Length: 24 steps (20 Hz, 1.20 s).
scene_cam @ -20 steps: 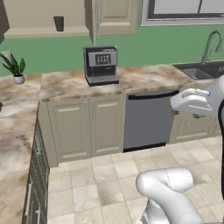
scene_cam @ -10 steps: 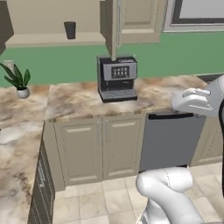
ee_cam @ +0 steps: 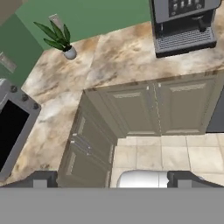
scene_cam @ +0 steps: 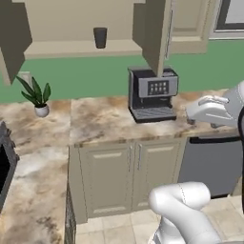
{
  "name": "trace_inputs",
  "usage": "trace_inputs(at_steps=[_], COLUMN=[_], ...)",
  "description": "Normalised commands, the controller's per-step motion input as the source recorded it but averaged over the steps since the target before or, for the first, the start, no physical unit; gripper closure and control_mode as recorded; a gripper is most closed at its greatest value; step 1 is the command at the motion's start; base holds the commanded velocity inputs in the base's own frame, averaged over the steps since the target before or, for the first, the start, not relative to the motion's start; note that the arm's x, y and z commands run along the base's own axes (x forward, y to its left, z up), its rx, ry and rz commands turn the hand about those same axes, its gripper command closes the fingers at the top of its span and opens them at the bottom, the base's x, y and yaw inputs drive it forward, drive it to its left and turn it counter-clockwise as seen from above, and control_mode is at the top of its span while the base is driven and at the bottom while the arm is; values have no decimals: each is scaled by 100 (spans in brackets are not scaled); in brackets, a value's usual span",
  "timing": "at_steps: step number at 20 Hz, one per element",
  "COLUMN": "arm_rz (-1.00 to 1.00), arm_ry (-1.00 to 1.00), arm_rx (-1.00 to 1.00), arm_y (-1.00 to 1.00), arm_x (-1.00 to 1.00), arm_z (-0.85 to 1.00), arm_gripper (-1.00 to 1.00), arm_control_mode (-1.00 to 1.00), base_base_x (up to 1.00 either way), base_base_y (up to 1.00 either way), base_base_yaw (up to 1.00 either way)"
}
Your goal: There is a bowl on the dining counter. Grab a lemon wedge from the fridge and place it in the bowl. Then get the liquor bottle and glass cup from the cabinet and place them next to the bowl.
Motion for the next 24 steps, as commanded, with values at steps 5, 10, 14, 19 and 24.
trace_inputs(at_steps=[5,10,14,19,24], arm_rz=[0,0,0,0,0], arm_ry=[0,0,0,0,0], arm_rx=[0,0,0,0,0], arm_y=[0,0,0,0,0], arm_x=[0,0,0,0,0], arm_z=[0,0,0,0,0], arm_gripper=[-100,-100,-100,-100,-100], arm_control_mode=[100,100,100,100,100], base_base_x=[82,81,34,32,73], base_base_y=[23,28,75,61,40], base_base_yaw=[2,2,0,0,0])
